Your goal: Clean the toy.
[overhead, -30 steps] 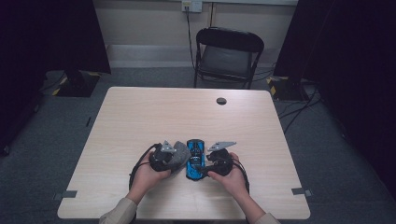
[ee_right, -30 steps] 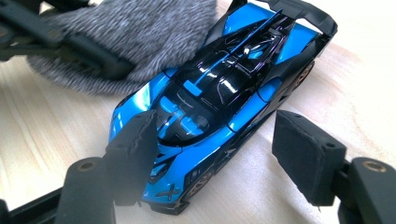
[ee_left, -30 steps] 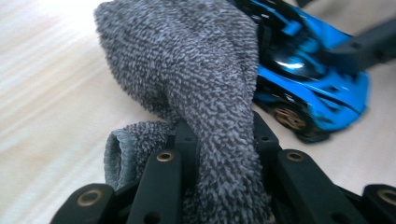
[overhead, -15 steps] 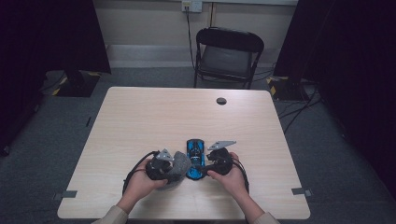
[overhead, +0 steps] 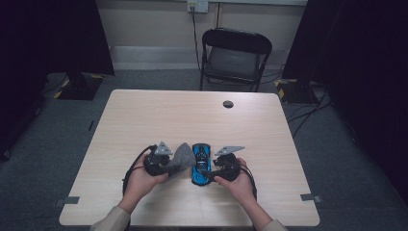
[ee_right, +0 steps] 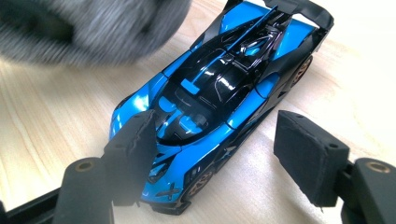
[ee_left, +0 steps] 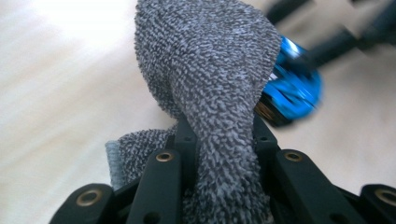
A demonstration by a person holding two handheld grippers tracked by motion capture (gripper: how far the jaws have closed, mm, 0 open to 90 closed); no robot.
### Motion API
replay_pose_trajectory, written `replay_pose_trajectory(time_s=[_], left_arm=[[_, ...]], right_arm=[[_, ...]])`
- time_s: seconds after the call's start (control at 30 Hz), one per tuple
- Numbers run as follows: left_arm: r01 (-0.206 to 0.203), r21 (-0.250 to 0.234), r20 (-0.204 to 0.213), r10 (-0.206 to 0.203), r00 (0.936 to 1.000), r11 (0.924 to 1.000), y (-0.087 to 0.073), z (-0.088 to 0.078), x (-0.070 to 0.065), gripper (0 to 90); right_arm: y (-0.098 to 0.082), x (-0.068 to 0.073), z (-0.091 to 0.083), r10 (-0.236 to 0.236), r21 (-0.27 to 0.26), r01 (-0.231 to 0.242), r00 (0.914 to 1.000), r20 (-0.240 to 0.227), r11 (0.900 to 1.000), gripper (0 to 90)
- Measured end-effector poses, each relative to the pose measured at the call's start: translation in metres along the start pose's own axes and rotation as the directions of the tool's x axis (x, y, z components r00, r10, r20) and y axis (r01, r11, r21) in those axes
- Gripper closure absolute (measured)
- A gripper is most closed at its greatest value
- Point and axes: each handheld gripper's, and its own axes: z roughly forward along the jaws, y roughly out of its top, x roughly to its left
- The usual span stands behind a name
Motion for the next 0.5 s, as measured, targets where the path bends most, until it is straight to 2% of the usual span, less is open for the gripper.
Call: replay_pose_trajectory(time_s=[0.07, 0.1, 0.17, 0.3, 0.43, 0.5], left_arm=[[0.056, -0.016, -0.02, -0.057, 0.9982, 0.9983, 0.005, 0.008, 0.011, 71.9], [0.067, -0.013, -0.036, -0.067, 0.9971, 0.9977, 0.007, 0.013, 0.015, 71.8], [0.065, 0.0, -0.043, -0.065, 0.9969, 0.9979, 0.01, 0.022, 0.019, 71.8], [0.12, 0.003, -0.063, -0.12, 0.9908, 0.9927, 0.013, 0.04, 0.026, 71.4], [0.155, 0.016, -0.027, -0.155, 0.9876, 0.9878, 0.014, 0.051, 0.026, 71.4], [0.15, 0.026, -0.01, -0.15, 0.9886, 0.9883, 0.014, 0.053, 0.022, 71.4]], right_arm=[[-0.001, 0.0, 0.0, 0.003, -0.005, -0.003, 1.0, -0.001, 1.0, 29.7], [-0.001, -0.001, 0.0, 0.005, -0.005, -0.005, 1.0, -0.004, 1.0, 29.7], [-0.002, -0.001, 0.0, 0.003, -0.006, -0.003, 1.0, -0.005, 1.0, 29.7], [-0.001, -0.002, 0.0, 0.009, -0.003, -0.009, 0.9998, -0.015, 1.0, 29.6], [-0.002, -0.003, 0.001, 0.014, -0.006, -0.014, 0.9997, -0.022, 1.0, 29.5], [-0.002, -0.004, 0.001, 0.019, -0.01, -0.019, 0.9996, -0.023, 1.0, 29.5]])
